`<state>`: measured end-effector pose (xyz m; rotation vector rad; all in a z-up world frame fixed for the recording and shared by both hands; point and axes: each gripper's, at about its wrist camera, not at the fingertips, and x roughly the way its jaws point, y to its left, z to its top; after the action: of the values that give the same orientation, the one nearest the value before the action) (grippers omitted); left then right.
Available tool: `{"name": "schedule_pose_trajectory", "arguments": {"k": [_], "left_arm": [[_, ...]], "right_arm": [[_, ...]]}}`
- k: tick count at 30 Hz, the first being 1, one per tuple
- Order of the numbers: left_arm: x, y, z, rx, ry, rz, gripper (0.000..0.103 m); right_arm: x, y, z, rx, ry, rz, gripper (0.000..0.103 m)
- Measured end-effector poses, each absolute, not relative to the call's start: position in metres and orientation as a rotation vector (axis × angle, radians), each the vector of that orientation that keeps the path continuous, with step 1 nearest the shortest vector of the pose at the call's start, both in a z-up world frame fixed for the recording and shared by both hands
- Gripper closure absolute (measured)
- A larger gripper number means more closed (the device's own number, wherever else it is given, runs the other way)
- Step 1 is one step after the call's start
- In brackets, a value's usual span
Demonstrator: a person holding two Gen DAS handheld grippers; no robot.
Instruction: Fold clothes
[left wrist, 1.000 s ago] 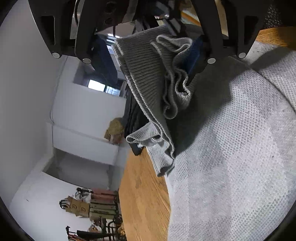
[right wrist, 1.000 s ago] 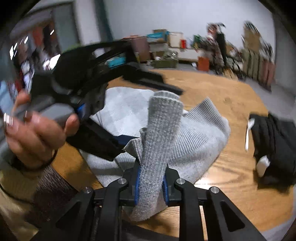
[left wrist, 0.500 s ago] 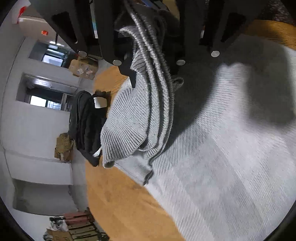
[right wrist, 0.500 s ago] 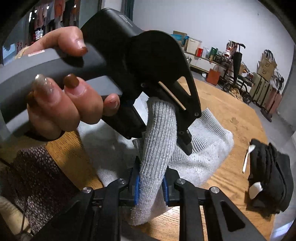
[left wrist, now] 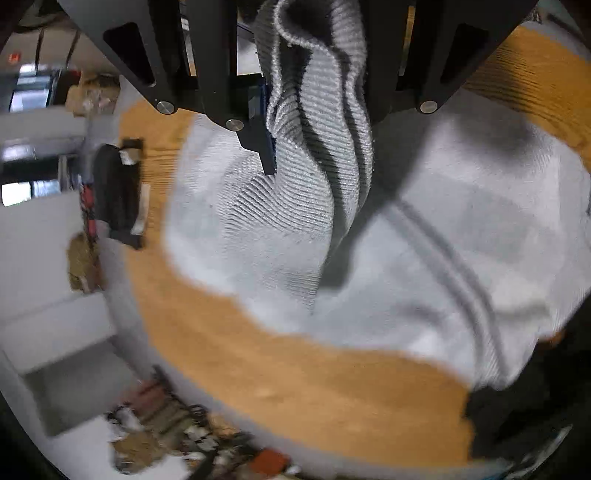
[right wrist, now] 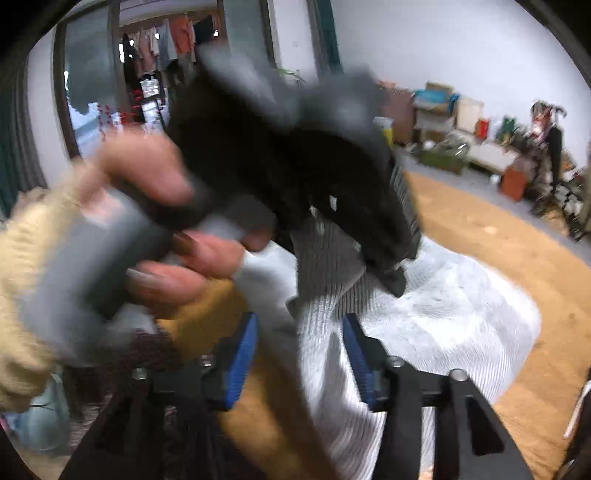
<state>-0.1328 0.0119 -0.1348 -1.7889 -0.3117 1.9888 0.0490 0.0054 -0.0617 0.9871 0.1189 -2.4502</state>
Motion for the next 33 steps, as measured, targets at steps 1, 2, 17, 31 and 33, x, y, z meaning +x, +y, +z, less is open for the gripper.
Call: {"name": "schedule_pose_trajectory", "arguments": {"k": [1, 2, 17, 31, 33], "left_arm": [[-0.134, 0.009, -0.148, -1.813, -0.312, 1.979, 0.081], [-0.134, 0.008, -0.157, -1.816, -0.312, 1.98, 0.08], [-0.128, 0.009, -0.136, -1.657, 0.012, 2.151, 0.076], [-0.082, -0.03, -0.07, -1.251, 0.064, 2.706, 0.074], [-0.07, 0.001, -0.107, -1.282, 0.191, 2.722, 0.093]], "right_arm": [[0.05, 0.01, -0.059, 0.988, 0.104, -2.441, 0.049], [0.051, 0.016, -0.057, 0.989, 0.09, -2.432, 0.049], [-0.086, 0.13, -0.08, 1.242, -0.27, -2.579, 0.043], [-0.099, 0.124, -0.077, 1.239, -0.338, -2.537, 0.054], [-0.124, 0.106, -0.093, 1.336, -0.26, -2.523, 0.082]]}}
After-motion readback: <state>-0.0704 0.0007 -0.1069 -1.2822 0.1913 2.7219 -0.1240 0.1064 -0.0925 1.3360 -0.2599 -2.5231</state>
